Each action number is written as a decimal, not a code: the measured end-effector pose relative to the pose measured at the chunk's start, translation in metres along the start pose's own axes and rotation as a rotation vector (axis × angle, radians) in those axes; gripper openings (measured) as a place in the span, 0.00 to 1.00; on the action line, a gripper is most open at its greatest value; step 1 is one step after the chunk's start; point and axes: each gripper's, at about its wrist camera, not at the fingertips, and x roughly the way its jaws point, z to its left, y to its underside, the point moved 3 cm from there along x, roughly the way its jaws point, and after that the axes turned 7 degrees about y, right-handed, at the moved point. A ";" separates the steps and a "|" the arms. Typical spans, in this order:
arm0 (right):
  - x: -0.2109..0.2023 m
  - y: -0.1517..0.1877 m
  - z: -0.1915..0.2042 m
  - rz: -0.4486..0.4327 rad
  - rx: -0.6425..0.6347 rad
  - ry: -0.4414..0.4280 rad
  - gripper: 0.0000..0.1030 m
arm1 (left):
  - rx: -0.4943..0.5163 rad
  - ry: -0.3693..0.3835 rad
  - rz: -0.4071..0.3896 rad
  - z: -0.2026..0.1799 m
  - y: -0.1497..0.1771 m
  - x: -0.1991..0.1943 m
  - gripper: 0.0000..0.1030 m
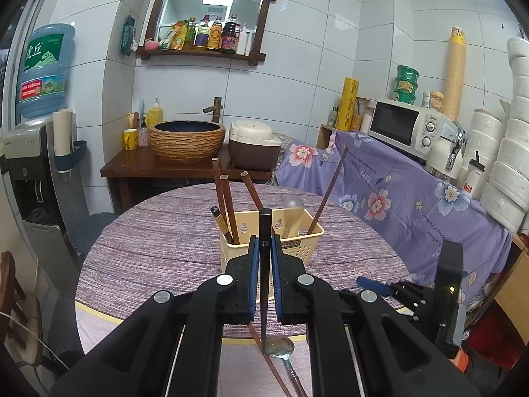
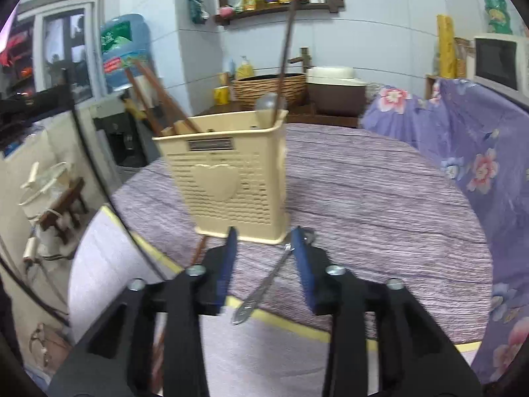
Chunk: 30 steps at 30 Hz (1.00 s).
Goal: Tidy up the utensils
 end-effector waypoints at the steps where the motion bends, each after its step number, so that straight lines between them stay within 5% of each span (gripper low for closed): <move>1: 0.008 0.000 -0.004 0.029 0.004 0.008 0.57 | 0.001 0.001 -0.001 0.000 0.000 0.000 0.08; 9: 0.078 0.030 0.003 0.308 0.089 0.007 0.56 | 0.008 -0.005 -0.011 -0.002 0.000 -0.002 0.08; 14: 0.093 0.040 0.022 0.334 0.044 0.074 0.37 | 0.006 -0.010 -0.004 0.000 0.001 0.000 0.08; 17: 0.094 0.042 0.030 0.344 0.006 0.092 0.13 | 0.004 -0.009 0.000 0.000 0.001 0.003 0.08; 22: 0.064 0.060 0.021 0.371 -0.025 0.027 0.09 | 0.005 -0.002 0.006 -0.001 0.003 0.005 0.08; 28: 0.023 0.086 0.009 0.384 -0.103 -0.027 0.11 | 0.003 -0.001 0.002 0.000 0.004 0.004 0.08; 30: 0.025 0.082 0.007 0.358 -0.099 0.015 0.36 | -0.006 -0.002 0.002 0.002 0.005 0.004 0.08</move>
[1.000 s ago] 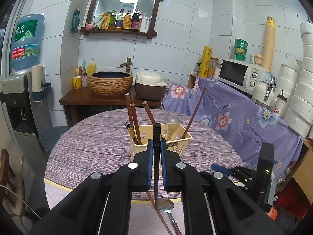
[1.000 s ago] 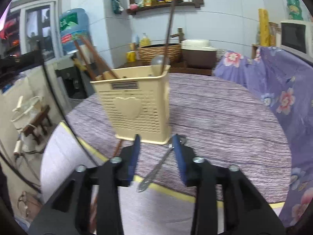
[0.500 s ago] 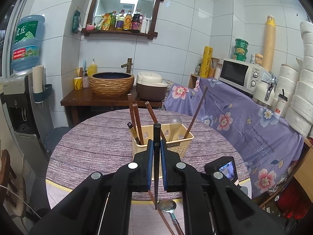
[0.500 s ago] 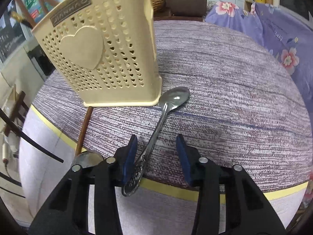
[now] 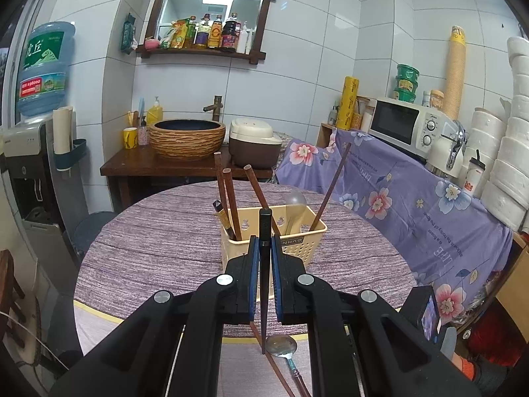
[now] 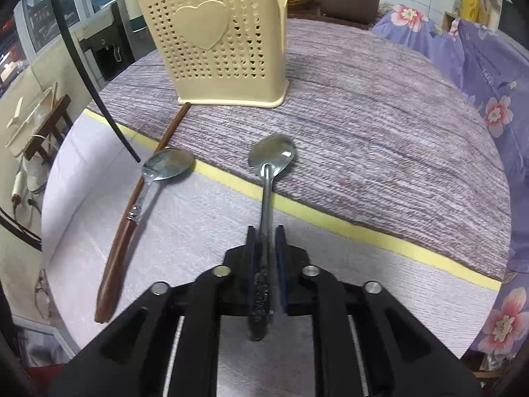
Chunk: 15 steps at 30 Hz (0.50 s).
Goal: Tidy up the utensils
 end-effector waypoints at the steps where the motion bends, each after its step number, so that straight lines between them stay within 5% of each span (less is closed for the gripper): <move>1: 0.002 -0.004 0.001 -0.003 0.010 0.010 0.58 | -0.002 0.000 0.001 0.001 0.000 0.000 0.08; 9: 0.036 -0.049 0.013 0.054 -0.027 0.076 0.61 | 0.005 -0.011 0.003 0.000 -0.001 -0.002 0.08; 15: 0.045 -0.066 0.018 0.089 0.000 0.063 0.44 | 0.004 -0.016 0.006 0.001 0.000 0.000 0.08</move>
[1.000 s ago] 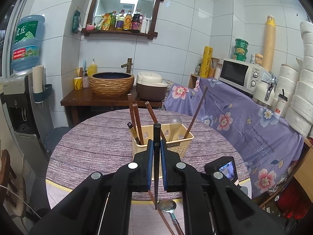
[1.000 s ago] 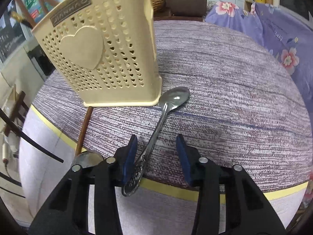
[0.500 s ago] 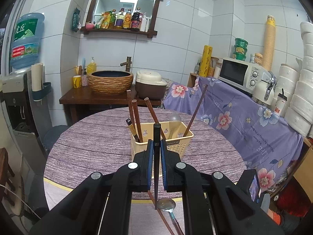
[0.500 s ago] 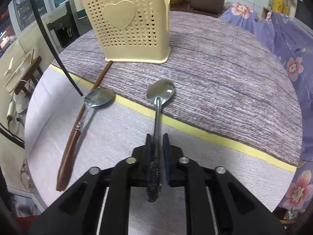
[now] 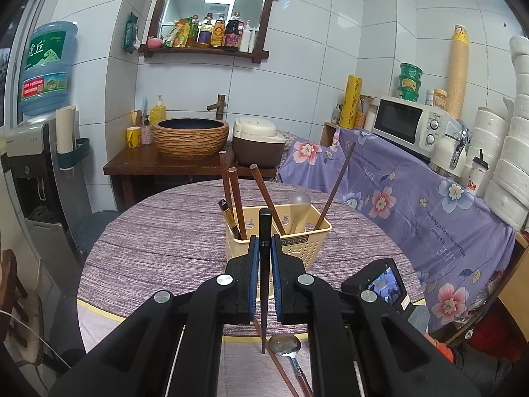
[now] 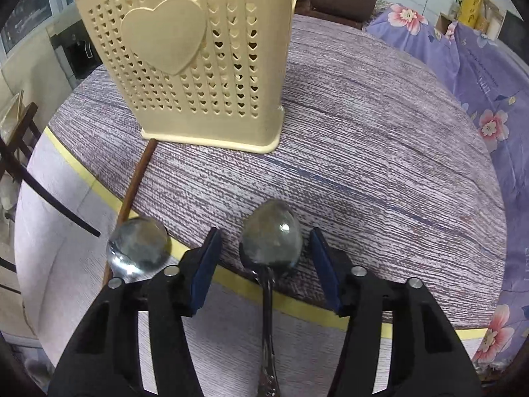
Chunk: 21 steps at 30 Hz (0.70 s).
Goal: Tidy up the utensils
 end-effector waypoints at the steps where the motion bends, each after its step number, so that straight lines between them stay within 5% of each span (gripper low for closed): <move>1: 0.000 -0.001 0.000 0.001 -0.003 -0.003 0.34 | 0.001 -0.001 0.001 0.000 0.000 0.000 0.08; 7: -0.006 0.001 -0.007 -0.025 0.019 -0.048 0.33 | 0.003 -0.001 0.002 -0.001 0.000 0.001 0.08; 16: -0.112 0.013 -0.033 -0.385 0.094 -0.291 0.31 | 0.002 0.000 -0.029 -0.001 -0.008 -0.008 0.08; 18: -0.123 0.015 -0.033 -0.423 0.096 -0.351 0.05 | -0.001 0.004 -0.042 -0.002 -0.012 -0.009 0.08; 21: -0.129 0.009 -0.029 -0.453 0.078 -0.325 0.04 | 0.000 0.012 -0.052 -0.005 -0.018 -0.008 0.08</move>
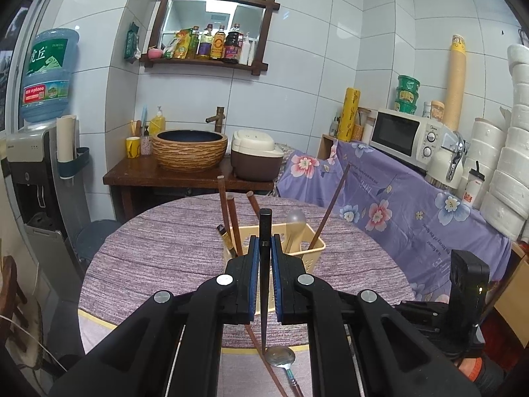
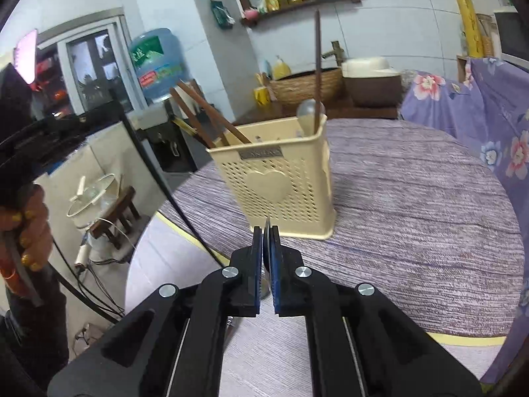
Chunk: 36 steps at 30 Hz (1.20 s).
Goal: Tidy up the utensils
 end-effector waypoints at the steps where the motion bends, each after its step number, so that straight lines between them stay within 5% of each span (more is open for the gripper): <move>1: 0.001 -0.001 0.000 -0.007 -0.003 0.005 0.04 | 0.004 -0.002 -0.002 -0.002 -0.001 0.001 0.08; 11: -0.011 -0.022 0.003 -0.049 0.056 -0.113 0.03 | 0.013 -0.001 -0.030 -0.004 -0.017 -0.003 0.08; 14: -0.021 -0.049 0.008 -0.126 0.088 -0.225 0.03 | 0.018 0.004 -0.064 -0.006 -0.034 -0.011 0.08; 20: -0.040 -0.117 0.030 -0.318 0.050 -0.288 0.03 | 0.040 -0.022 -0.180 -0.013 -0.085 -0.023 0.08; 26: -0.022 -0.157 0.043 -0.414 0.001 -0.250 0.03 | 0.052 -0.070 -0.257 -0.013 -0.115 -0.011 0.08; 36: 0.023 -0.138 0.022 -0.346 0.048 -0.203 0.03 | 0.042 -0.088 -0.250 -0.002 -0.091 0.028 0.08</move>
